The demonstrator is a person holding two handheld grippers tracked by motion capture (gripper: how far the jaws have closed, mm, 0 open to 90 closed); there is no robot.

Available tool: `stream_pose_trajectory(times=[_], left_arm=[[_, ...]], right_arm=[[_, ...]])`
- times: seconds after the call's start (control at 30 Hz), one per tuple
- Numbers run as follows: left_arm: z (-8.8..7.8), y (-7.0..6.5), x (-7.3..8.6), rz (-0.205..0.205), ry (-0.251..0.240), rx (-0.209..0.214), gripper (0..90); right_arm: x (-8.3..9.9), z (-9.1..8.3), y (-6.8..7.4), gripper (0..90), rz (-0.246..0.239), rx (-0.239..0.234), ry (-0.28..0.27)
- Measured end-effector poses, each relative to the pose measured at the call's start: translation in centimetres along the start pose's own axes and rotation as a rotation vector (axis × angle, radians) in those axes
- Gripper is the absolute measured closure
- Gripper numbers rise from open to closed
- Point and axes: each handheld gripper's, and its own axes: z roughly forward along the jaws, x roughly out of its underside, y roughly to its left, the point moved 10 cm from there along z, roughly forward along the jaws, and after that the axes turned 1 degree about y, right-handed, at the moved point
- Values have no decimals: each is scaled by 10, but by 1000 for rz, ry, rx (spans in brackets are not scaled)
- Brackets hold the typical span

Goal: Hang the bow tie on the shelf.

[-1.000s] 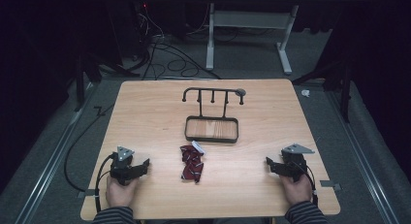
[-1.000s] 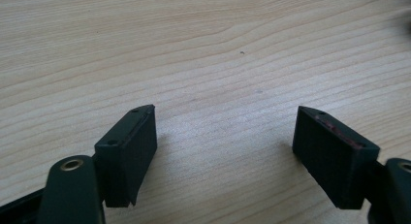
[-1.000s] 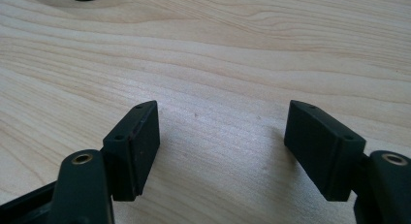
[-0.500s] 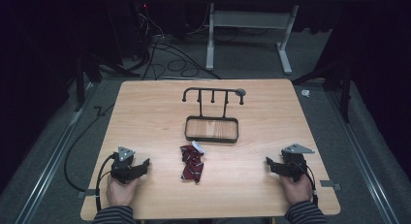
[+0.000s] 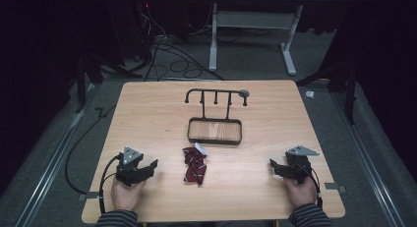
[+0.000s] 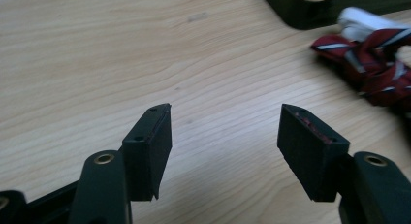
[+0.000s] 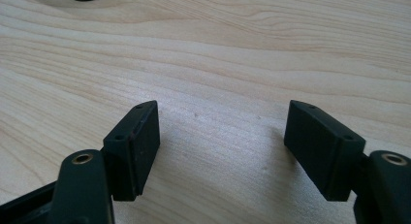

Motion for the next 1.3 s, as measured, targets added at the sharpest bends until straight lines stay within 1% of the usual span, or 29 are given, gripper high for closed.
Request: stream_pose_trajectory(times=[0.03,0.07,0.2,0.27,0.3,0.37,0.4,0.43,0.5,0.53,0.6,0.63,0.67,0.7,0.73,0.77,0.8,0.83,0.87,0.93,0.97,1.0,1.03,1.1,1.13,1.17,1.2,1.23,1.3], left_arm=[[-1,-4,-3,9,-4,9,380],[-3,-11,-8,31,-6,26,388],[-6,-26,-19,79,-8,58,388],[-6,-28,-20,82,-8,60,388],[-6,-36,-24,94,-10,82,388],[-5,-39,-26,105,-7,88,387],[-4,-46,-30,127,-10,90,387],[-3,-49,-32,135,-9,93,386],[-1,-53,-34,140,-12,99,387],[1,-60,-38,147,-11,118,388],[3,-67,-42,158,-10,128,388],[3,-67,-42,158,-10,128,389],[6,-74,-45,178,-6,137,391],[6,-74,-45,178,-6,137,393],[9,-81,-48,192,-8,147,399],[12,-84,-49,207,2,147,401],[12,-84,-49,207,2,147,405],[17,-91,-50,233,13,153,414],[17,-91,-50,233,13,153,418],[25,-101,-53,259,27,168,427],[25,-101,-53,259,27,168,429],[29,-105,-54,288,33,154,429],[31,-107,-55,302,34,151,435],[35,-114,-56,326,46,162,451],[39,-120,-57,348,53,167,454],[39,-120,-57,348,53,167,461],[44,-126,-57,366,65,183,474],[44,-126,-57,366,65,183,476],[53,-134,-58,391,79,194,488]], right_arm=[[0,0,0,298,0,0,0],[0,0,0,298,0,0,0],[0,0,0,301,-1,2,-1],[0,0,0,301,-1,2,-1],[0,0,0,301,-1,1,-1],[0,0,0,301,-1,2,-1],[0,0,0,301,1,2,0],[0,0,0,301,-1,1,-1],[0,0,0,301,-1,2,-1],[0,0,0,301,-1,1,-1],[0,0,0,301,-1,2,-1],[0,0,0,301,-1,2,-1],[0,0,0,302,-1,2,0],[0,0,0,302,-1,2,0],[0,0,0,301,0,2,0],[0,0,0,301,-1,2,-1],[0,0,0,301,-1,2,-1],[0,0,0,301,1,1,0],[0,0,0,301,1,1,0],[0,0,0,301,4,0,0],[0,0,0,301,4,0,0],[0,0,0,301,4,0,0],[0,0,0,301,4,0,0],[0,0,0,303,-6,3,1],[0,0,0,303,-5,3,1],[0,0,0,303,-5,3,1],[0,0,0,302,-5,4,1],[0,0,0,302,-5,4,1],[0,0,0,303,-5,3,3]])
